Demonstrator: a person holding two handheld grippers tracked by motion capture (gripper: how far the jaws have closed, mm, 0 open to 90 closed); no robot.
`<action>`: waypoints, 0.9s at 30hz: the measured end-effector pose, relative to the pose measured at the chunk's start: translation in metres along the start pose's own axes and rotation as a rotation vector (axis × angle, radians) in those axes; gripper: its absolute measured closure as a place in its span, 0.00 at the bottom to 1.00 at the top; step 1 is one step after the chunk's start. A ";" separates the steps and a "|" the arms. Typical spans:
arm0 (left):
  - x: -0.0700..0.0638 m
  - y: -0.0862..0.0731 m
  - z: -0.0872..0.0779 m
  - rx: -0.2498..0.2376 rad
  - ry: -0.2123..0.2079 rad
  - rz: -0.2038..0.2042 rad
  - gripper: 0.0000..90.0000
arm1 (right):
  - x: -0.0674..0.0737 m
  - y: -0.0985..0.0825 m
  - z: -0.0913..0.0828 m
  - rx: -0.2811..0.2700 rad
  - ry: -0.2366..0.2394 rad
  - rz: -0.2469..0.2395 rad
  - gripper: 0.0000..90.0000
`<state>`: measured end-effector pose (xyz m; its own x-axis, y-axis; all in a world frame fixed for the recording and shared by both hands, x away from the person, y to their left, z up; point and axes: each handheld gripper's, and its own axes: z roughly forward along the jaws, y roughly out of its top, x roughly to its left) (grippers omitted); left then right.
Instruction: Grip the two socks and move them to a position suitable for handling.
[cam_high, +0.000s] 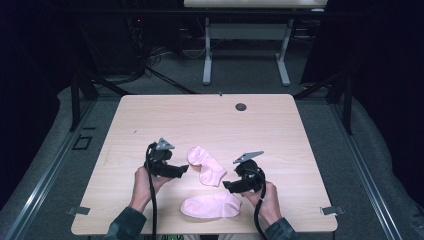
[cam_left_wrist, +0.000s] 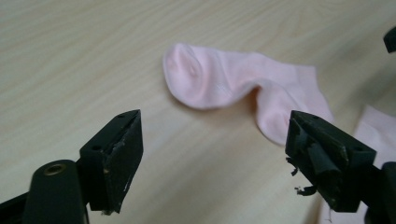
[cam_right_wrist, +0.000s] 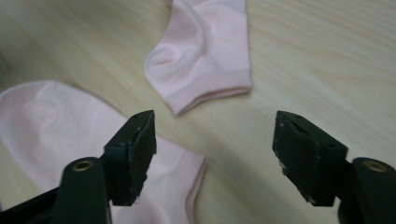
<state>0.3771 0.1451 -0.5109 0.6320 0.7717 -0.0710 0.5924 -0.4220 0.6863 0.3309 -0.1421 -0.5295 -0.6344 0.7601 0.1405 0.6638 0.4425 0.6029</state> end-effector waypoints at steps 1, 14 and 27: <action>0.003 0.006 0.005 0.006 0.003 0.000 0.24 | -0.002 0.005 0.003 0.012 -0.003 0.006 0.40; 0.021 0.036 0.080 0.190 0.079 0.012 0.60 | -0.005 0.027 0.054 0.067 -0.054 0.056 0.60; 0.017 0.034 0.093 0.239 0.069 0.065 0.90 | -0.005 0.024 0.057 0.093 -0.036 0.040 0.87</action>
<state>0.4543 0.0994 -0.5564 0.6417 0.7666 0.0233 0.6579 -0.5659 0.4969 0.3726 -0.1078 -0.5604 -0.5927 0.7942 0.1339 0.7235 0.4520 0.5218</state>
